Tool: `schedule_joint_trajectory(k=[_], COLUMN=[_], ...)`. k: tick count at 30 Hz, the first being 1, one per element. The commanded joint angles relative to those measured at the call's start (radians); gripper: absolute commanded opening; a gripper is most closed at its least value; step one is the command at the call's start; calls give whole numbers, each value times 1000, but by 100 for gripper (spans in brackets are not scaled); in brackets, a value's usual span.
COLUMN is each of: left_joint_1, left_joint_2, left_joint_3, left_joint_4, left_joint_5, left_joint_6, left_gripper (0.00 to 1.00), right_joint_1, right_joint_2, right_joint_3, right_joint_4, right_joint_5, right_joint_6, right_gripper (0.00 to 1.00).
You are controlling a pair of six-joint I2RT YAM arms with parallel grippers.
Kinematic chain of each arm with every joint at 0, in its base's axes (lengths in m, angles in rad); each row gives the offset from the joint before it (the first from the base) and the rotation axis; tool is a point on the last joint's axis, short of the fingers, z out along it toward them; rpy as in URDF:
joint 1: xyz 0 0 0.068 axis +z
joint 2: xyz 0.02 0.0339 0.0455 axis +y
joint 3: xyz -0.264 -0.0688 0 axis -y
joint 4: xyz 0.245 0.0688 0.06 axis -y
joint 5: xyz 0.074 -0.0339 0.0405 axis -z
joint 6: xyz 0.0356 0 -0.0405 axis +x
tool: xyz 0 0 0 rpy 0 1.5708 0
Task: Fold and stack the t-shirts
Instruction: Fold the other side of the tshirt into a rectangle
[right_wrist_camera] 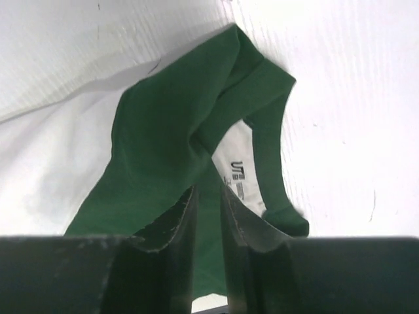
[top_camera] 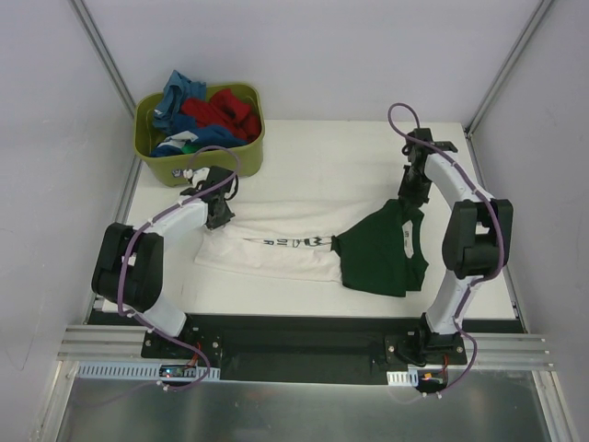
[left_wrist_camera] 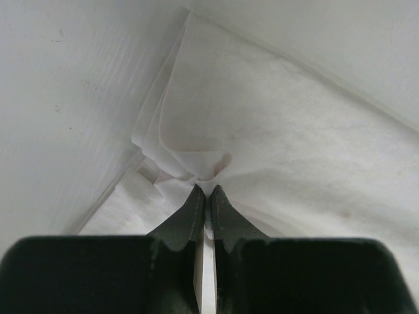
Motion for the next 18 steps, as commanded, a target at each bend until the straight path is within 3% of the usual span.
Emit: schedule_joint_trajectory(k=[1, 3, 4, 5, 6, 9, 14, 18], left_joint_1=[9, 9, 9, 9, 9, 8, -64, -103], left_joint_2=[31, 33, 24, 13, -1, -113, -249, -212], left_joint_3=[47, 51, 48, 43, 38, 9, -29, -9], left_joint_4=[-7, -17, -20, -25, -28, -30, -28, -2], left_joint_5=[-18, -10, -9, -1, 4, 60, 108, 184], left_joint_6=[26, 32, 32, 31, 29, 34, 35, 41], left_gripper=[5, 32, 47, 68, 75, 97, 99, 99], right_joint_1=[-4, -1, -3, -1, 0, 8, 69, 201], right_joint_2=[51, 25, -16, -39, -67, -238, -423, -495], right_joint_3=[42, -10, -36, -81, -111, -223, -383, -529], right_joint_4=[-3, 40, 51, 57, 69, 102, 125, 180], right_joint_5=[-10, -46, -55, -59, -61, -63, -104, -159], right_joint_6=[-22, -17, -11, -5, -2, 20, 65, 130], right_gripper=[33, 51, 78, 91, 97, 97, 97, 97])
